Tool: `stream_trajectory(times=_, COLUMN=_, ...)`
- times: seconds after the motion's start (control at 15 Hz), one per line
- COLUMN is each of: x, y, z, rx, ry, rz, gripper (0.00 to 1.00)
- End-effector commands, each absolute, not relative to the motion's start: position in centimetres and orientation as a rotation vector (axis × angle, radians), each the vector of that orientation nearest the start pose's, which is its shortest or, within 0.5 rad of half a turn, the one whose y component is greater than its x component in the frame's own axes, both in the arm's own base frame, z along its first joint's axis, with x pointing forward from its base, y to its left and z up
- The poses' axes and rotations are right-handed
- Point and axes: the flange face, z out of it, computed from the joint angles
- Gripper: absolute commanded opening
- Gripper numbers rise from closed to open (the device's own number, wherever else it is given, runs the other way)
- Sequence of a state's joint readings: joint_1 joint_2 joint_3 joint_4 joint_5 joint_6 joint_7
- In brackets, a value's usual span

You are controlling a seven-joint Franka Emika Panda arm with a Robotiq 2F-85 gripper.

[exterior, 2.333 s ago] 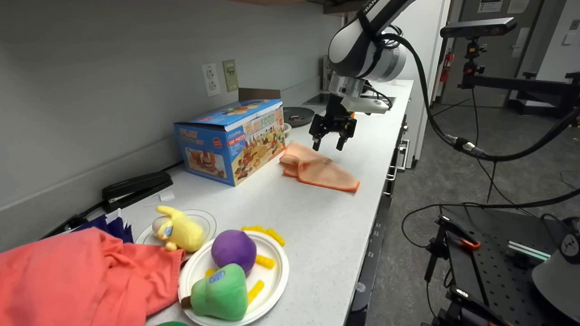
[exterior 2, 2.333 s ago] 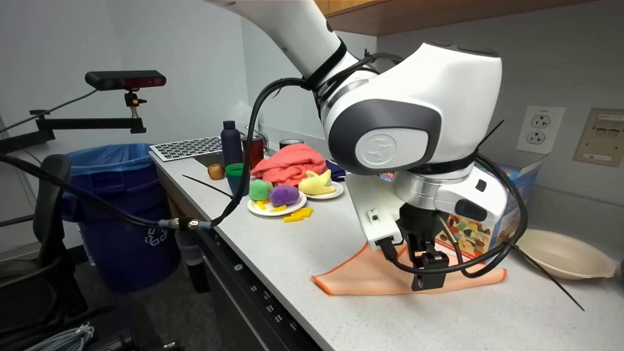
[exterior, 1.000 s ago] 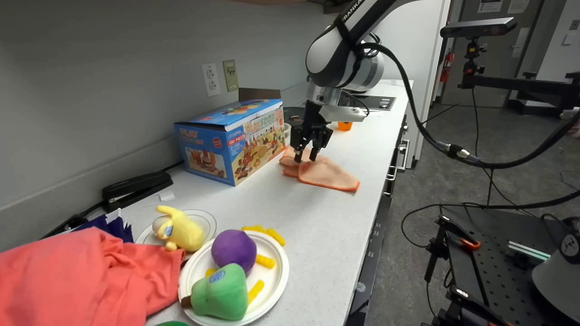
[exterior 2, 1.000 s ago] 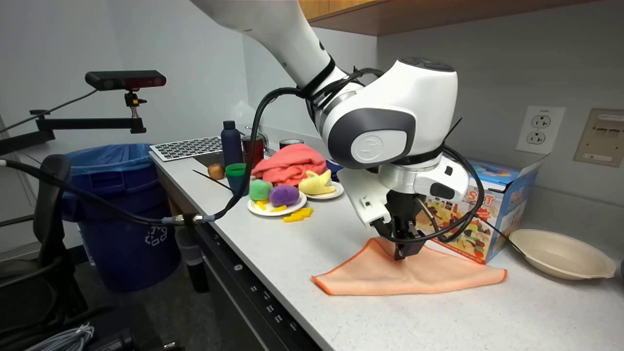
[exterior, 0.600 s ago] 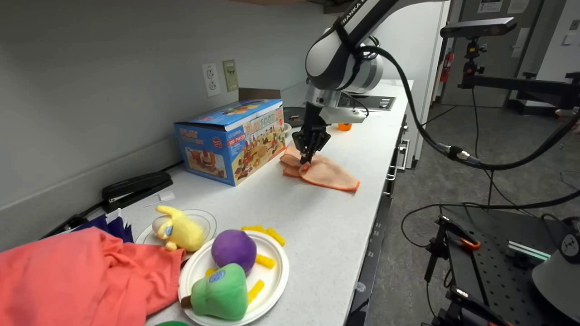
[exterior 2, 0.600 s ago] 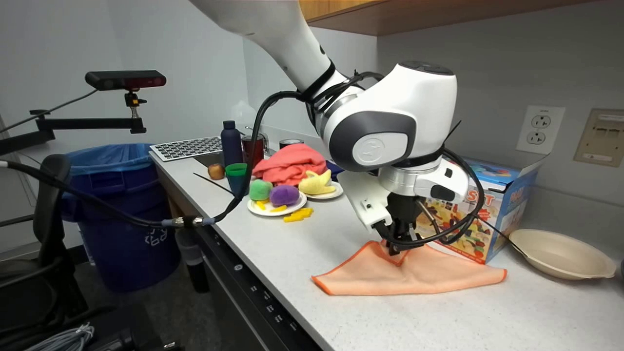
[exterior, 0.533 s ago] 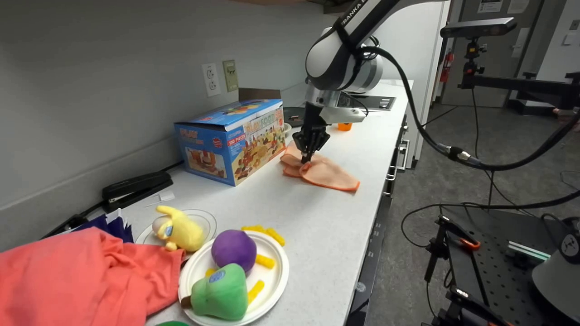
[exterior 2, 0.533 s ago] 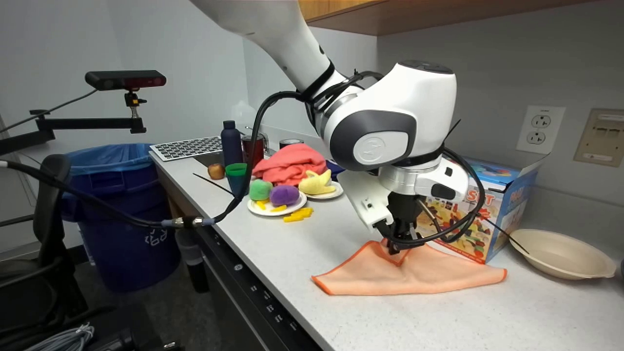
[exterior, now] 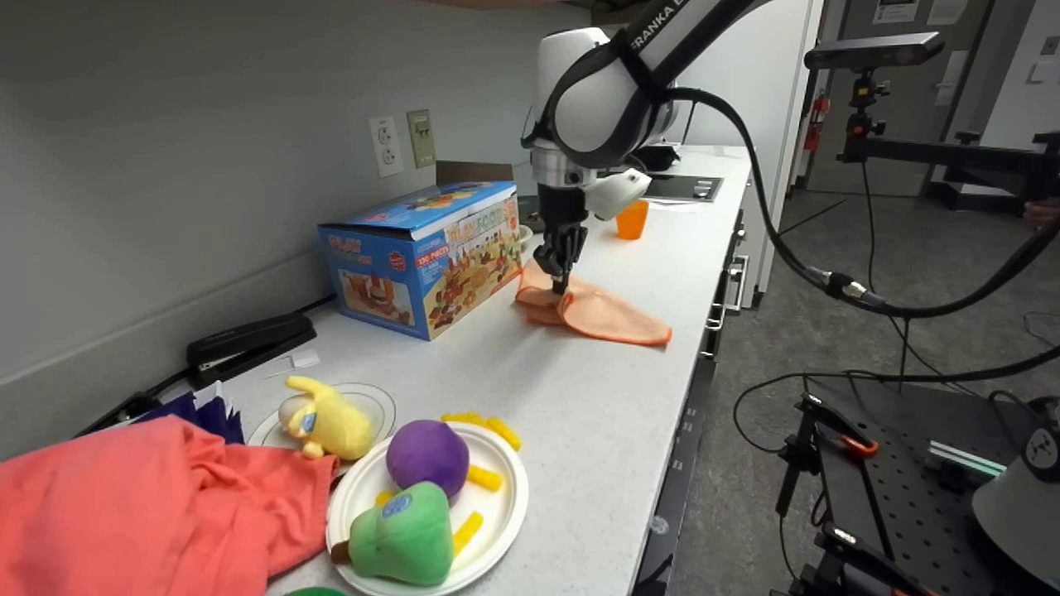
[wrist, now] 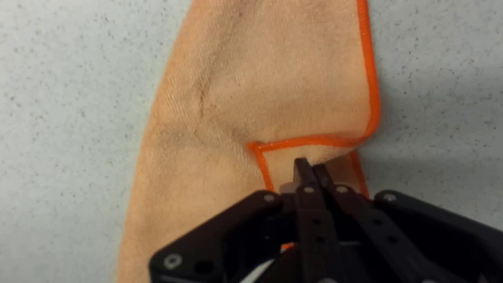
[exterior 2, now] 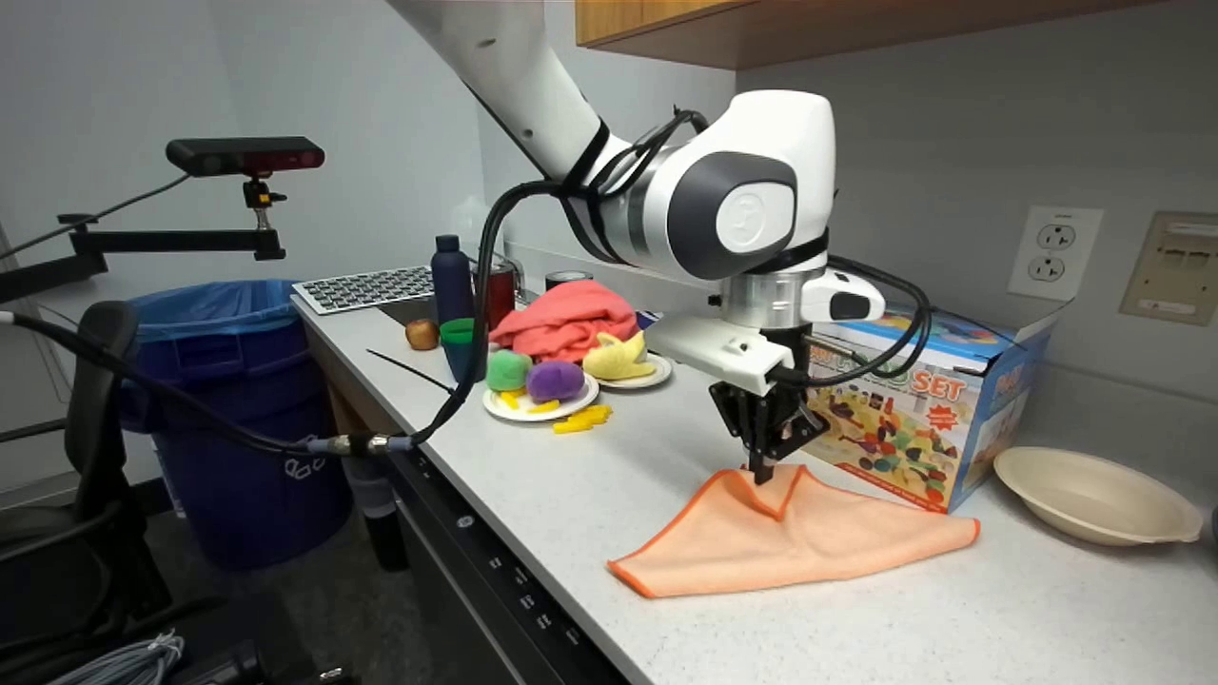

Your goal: Fold the towel on the table

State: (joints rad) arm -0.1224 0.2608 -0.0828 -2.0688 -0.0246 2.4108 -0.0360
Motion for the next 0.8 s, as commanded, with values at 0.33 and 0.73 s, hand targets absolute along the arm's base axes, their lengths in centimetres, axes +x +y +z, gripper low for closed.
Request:
stream_trajectory(times=0.33, x=60.1, y=-5.7, z=34.6, rx=-3.151, ry=0.003, rz=-0.36, gripper=0.0)
stream_trajectory(times=0.73, x=59.4, y=-5.0, z=33.5, rx=-3.117, ry=-0.021, rz=-0.285, gripper=0.5)
